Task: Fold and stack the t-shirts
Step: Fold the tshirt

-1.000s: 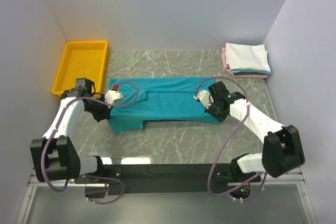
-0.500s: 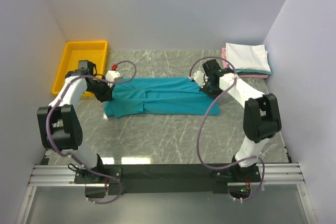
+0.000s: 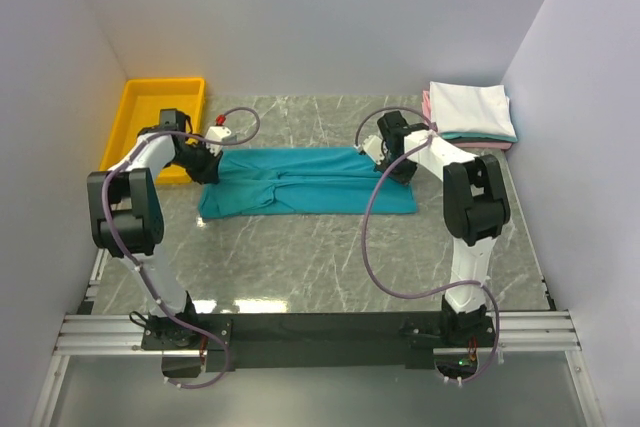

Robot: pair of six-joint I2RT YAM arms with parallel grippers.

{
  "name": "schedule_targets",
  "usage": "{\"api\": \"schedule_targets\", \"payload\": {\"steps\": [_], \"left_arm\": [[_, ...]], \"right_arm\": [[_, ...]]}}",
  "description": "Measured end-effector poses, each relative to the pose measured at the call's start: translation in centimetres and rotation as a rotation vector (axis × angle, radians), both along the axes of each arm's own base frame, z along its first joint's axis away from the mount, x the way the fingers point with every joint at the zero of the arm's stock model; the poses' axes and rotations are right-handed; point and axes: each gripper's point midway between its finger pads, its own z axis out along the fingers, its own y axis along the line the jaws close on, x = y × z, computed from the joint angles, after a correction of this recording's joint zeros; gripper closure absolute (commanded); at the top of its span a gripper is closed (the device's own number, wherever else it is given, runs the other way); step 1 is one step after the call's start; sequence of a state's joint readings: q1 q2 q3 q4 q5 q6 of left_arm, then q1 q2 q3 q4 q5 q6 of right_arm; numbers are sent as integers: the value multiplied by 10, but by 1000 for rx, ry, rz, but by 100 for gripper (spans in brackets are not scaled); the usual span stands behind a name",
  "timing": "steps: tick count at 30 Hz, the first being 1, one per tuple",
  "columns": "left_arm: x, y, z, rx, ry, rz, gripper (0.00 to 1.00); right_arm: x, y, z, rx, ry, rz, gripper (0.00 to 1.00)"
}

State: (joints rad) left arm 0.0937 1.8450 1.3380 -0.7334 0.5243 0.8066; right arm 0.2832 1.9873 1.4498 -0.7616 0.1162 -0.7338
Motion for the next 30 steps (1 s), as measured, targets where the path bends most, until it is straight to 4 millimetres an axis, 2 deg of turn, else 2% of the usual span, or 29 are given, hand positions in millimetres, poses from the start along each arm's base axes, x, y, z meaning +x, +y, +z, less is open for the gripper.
{"api": "schedule_targets", "payload": {"steps": [5,11,12,13,14,15,16,17,18,19,21,25,27,30], "left_arm": [[13,-4,-7,12,-9,8,99],[18,-8,-13,34,-9,13,99],[19,-7,-14,36,-9,15,97],[19,-7,-15,36,-9,17,87],[20,-7,-16,38,-10,20,81],[20,-7,-16,37,-8,26,72],[21,-6,-16,38,-7,29,64],[21,-7,-14,35,-6,30,60],[23,-8,-12,27,-10,32,52],[25,-8,-7,21,-24,30,51],[23,-11,3,2,-37,26,46],[9,-15,45,-19,-118,-1,46],[-6,-19,64,-17,-165,-23,49],[-27,-26,69,0,-185,-63,52]], "right_arm": [[6,-3,-4,-22,-14,-10,100],[13,-8,-2,-39,-49,-31,100],[14,-9,-1,-40,-52,-34,99],[15,-9,-1,-41,-55,-38,98],[17,-9,1,-42,-58,-41,94],[20,-8,2,-44,-65,-45,79],[23,-9,3,-47,-73,-52,71],[26,-9,5,-51,-81,-60,58],[28,-9,6,-52,-84,-65,55],[29,-10,7,-55,-87,-70,51],[28,-12,9,-57,-87,-86,50],[24,-11,20,-32,-89,-126,50],[22,-7,31,-1,-95,-146,51],[18,1,49,61,-105,-172,53]]}}
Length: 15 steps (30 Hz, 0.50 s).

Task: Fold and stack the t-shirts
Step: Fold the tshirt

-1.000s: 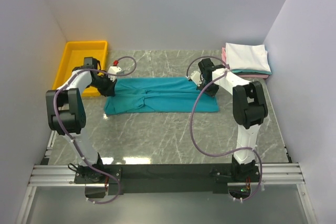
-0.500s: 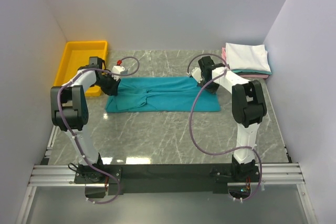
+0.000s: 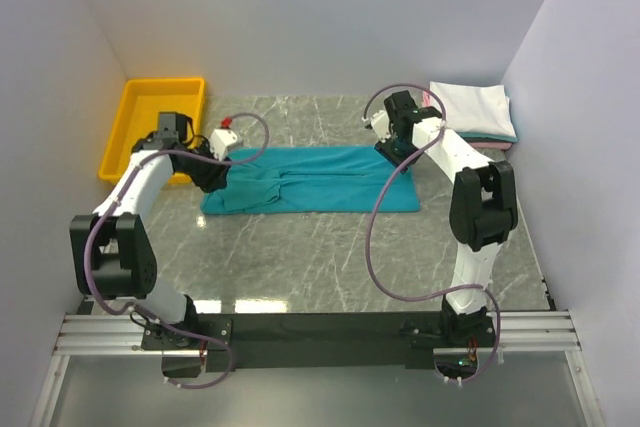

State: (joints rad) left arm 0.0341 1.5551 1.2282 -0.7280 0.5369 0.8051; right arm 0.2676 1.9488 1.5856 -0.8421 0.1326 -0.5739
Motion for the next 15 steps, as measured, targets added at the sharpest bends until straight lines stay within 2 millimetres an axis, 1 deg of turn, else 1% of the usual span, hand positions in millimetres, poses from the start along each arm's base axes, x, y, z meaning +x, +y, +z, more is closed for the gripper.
{"api": "schedule_targets", "payload": {"steps": [1,4,6,8,12,15], "left_arm": [[-6,-3,-5,9,9,-12,53],[-24,-11,-37,43,94,-38,52],[-34,-13,-56,60,152,-45,51],[-43,-13,-70,77,192,-43,49],[-49,-10,-83,109,210,-30,48],[-43,-9,-87,127,196,-23,49]], "right_arm": [[-1,2,3,17,-1,-6,54],[-10,10,7,68,20,-21,55],[-16,13,5,90,44,-30,55],[-25,16,0,113,79,-36,56],[-42,19,-15,135,147,-41,59],[-54,20,-23,145,193,-42,59]]}}
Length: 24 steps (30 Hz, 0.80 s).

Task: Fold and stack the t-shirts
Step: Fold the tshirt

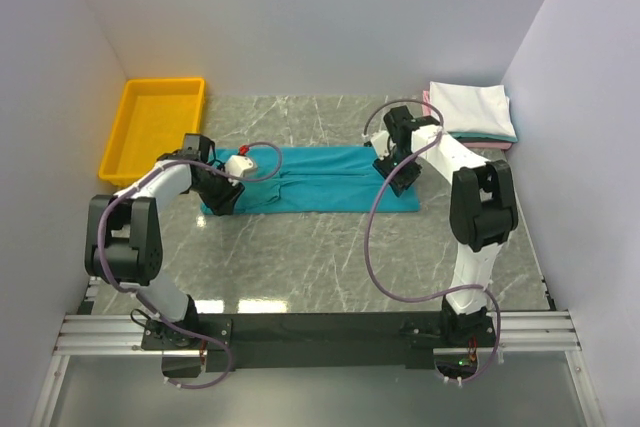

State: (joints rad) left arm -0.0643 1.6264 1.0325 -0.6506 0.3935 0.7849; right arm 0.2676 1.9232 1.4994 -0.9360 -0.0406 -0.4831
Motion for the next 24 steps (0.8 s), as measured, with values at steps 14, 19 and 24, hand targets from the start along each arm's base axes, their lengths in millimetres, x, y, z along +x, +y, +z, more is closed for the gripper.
{"api": "schedule_targets", "payload": {"steps": [14,19,24], "left_arm": [[16,13,-26,63,6,40,54],[17,21,-24,70,12,33,47],[6,19,-10,21,56,-3,45]], "right_arm": [[-8,-9,-50,-71,107,-22,64],[-4,-14,-48,-110,96,-19,65],[-9,-11,-44,-95,117,21,62]]}}
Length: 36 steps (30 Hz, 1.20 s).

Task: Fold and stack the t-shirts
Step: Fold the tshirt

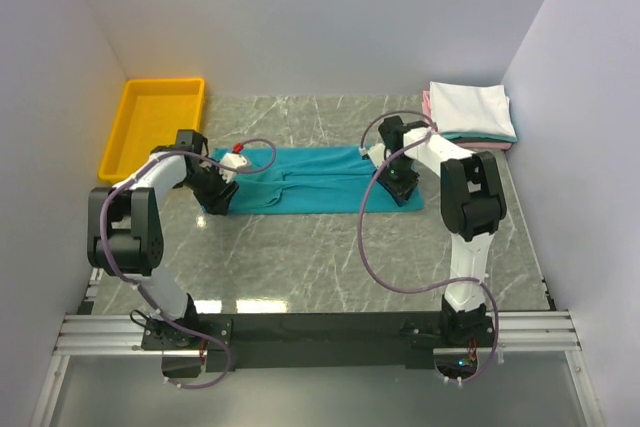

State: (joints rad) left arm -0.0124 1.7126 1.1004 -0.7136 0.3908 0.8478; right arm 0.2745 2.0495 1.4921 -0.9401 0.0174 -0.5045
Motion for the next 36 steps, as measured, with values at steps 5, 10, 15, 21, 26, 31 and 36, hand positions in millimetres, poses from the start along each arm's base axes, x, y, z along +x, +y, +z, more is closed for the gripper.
{"api": "schedule_targets", "payload": {"steps": [5,10,15,21,26,31,36], "left_arm": [[2,-16,42,-95,-58,27,44],[17,-29,69,-187,-106,177,48],[32,-33,57,-227,-72,385,63],[45,-38,41,-221,-39,561,74],[43,-45,13,-195,43,641,77],[43,-45,-11,-153,109,712,79],[101,-44,-10,-132,53,732,77]], "right_arm": [[8,20,38,118,-29,18,63],[77,37,94,178,-274,1,70],[140,44,91,162,-397,-45,77],[140,30,12,49,-277,-76,83],[126,21,-1,-1,-241,-58,85],[103,13,-1,-35,-195,-10,89],[43,6,-3,-43,-73,56,90]]}}
